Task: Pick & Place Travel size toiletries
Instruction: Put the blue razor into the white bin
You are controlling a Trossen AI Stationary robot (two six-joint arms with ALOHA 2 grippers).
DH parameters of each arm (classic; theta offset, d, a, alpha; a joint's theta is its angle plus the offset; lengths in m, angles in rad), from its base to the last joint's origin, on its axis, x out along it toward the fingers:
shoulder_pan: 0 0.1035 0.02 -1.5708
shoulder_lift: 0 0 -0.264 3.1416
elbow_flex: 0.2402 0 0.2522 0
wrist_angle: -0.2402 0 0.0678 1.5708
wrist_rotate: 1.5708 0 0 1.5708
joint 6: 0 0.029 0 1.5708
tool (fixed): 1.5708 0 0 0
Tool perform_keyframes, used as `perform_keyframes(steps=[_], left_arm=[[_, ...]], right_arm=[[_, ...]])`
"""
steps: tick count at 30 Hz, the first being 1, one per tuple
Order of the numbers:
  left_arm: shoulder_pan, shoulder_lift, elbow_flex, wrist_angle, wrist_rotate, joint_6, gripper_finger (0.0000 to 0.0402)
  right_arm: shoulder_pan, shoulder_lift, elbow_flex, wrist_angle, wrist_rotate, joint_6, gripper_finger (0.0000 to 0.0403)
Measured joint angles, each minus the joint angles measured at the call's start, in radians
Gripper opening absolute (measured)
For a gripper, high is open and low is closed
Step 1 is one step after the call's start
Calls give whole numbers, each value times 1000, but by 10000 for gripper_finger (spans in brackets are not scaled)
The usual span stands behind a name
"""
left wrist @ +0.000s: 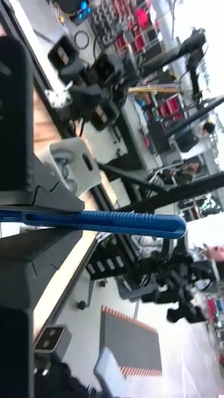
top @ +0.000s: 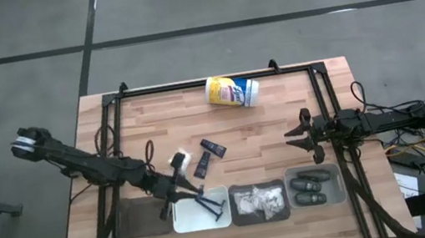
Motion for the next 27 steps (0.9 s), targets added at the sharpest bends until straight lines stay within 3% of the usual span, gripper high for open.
perform_keyframes(steps=[13, 27], left_arm=[[-92, 76, 0, 51, -8, -17, 39], [-100, 192, 0, 73, -12, -44, 39]], right_arm=[[0, 0, 0, 0, 0, 0, 161], [0, 0, 0, 0, 0, 0, 190]])
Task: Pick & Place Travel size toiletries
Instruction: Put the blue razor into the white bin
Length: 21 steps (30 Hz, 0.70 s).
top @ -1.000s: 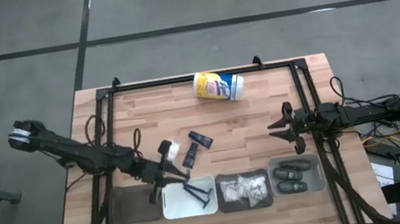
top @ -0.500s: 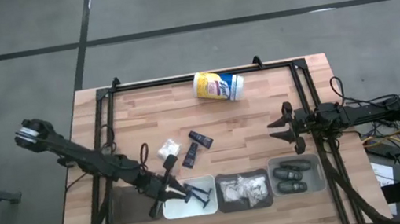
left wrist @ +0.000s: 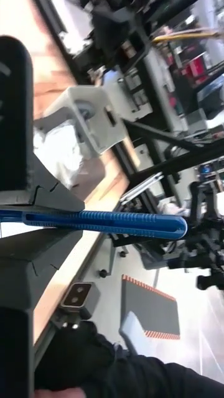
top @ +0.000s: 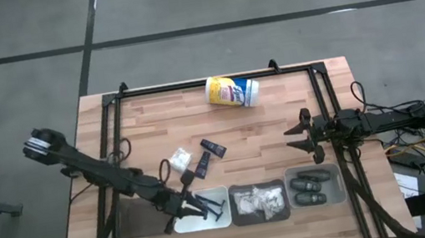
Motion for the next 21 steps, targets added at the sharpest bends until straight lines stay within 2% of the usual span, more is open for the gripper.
perform_keyframes(steps=[10, 21], left_arm=[[0, 138, 0, -2, 3, -28, 39], [2, 198, 0, -15, -97, 12, 39]], right_arm=[[0, 0, 0, 0, 0, 0, 201], [0, 0, 0, 0, 0, 0, 178]])
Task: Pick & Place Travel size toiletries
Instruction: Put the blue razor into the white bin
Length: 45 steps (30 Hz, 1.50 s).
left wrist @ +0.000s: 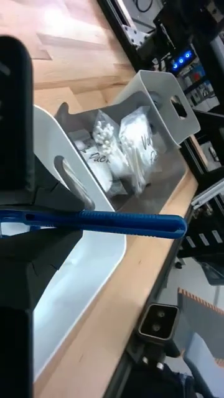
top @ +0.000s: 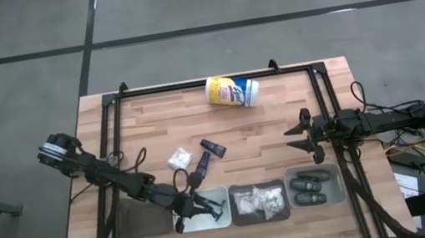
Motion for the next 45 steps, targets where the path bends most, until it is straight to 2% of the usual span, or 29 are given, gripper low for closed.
perform_keyframes(steps=[10, 40, 45], left_arm=[[2, 2, 0, -47, -2, -12, 39], [12, 2, 0, -48, -28, -12, 40], [11, 2, 0, -48, -28, -12, 57]], right_arm=[[0, 0, 0, 0, 0, 0, 147], [0, 0, 0, 0, 0, 0, 49], [0, 0, 0, 0, 0, 0, 42]])
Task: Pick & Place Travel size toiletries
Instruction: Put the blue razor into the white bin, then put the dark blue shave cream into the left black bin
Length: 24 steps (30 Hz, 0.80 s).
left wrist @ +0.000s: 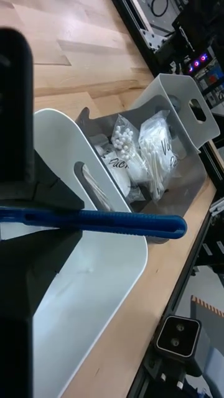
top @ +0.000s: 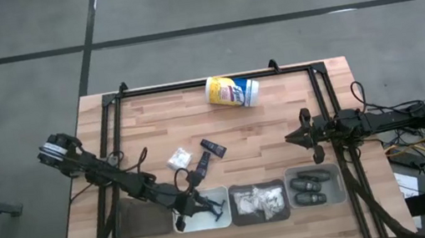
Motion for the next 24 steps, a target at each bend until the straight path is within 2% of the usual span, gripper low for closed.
perform_keyframes(steps=[10, 24], left_arm=[[0, 0, 0, 1, 0, -7, 119], [0, 0, 0, 1, 0, -7, 126]], right_arm=[[0, 0, 0, 0, 0, 0, 47], [0, 0, 0, 0, 0, 0, 94]])
